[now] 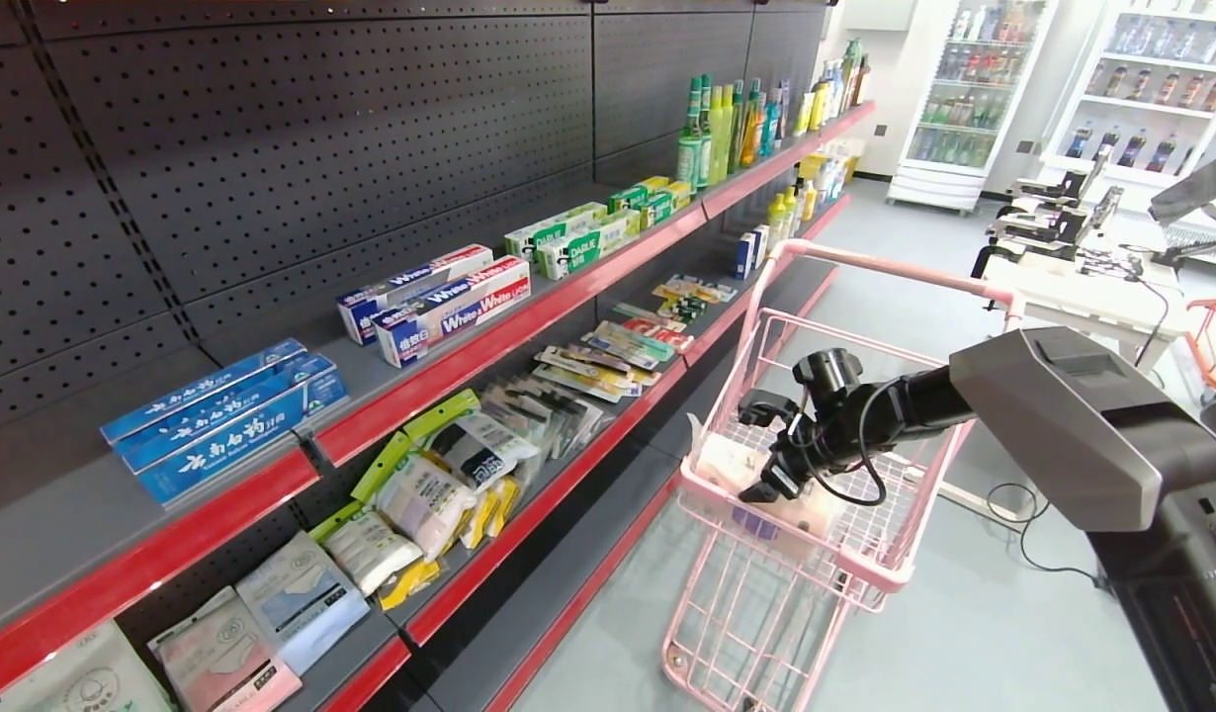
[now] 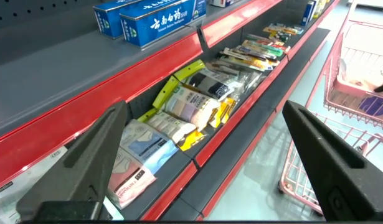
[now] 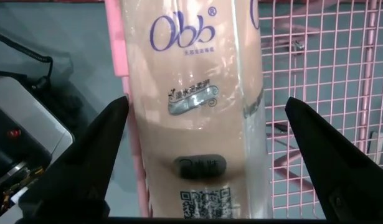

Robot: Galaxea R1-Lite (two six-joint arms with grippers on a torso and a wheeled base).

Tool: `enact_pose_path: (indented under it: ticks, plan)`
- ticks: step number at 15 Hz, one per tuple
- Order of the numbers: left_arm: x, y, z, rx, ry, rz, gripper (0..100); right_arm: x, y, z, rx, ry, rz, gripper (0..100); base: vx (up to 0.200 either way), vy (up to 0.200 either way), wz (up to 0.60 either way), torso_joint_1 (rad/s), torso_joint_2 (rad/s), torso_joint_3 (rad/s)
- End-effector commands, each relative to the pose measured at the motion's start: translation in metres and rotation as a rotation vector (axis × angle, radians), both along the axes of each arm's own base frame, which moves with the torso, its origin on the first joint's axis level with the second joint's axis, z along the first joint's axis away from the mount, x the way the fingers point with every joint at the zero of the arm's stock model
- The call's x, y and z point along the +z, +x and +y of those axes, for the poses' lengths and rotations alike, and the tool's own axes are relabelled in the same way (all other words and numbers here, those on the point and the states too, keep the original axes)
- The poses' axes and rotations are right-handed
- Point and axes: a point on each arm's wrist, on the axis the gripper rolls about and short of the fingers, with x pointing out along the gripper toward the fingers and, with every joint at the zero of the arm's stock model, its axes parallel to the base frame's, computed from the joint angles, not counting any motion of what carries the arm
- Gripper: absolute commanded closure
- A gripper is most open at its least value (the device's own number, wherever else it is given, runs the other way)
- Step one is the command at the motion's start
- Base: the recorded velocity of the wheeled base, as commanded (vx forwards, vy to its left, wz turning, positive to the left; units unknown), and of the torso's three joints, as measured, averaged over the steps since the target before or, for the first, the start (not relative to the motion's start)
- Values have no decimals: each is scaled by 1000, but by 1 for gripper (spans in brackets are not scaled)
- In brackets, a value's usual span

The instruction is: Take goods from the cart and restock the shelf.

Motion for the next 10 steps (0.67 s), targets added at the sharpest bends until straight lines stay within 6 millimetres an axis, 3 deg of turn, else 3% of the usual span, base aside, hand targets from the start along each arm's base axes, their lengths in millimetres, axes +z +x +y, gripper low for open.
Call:
enact_pose_path:
  ticks: [1,5,10]
  plan:
    - [0,0,0,0,0,1,0,2,1,-4,-7,4,-4,0,0,0,0,0,0,0]
    - [0,0,0,0,0,1,0,-3,0,-7,-12,3,9,0,0,0,0,0,0,0]
    - [0,0,0,0,0,1,0,-14,-1,5,20,-5,25,0,0,0,0,0,0,0]
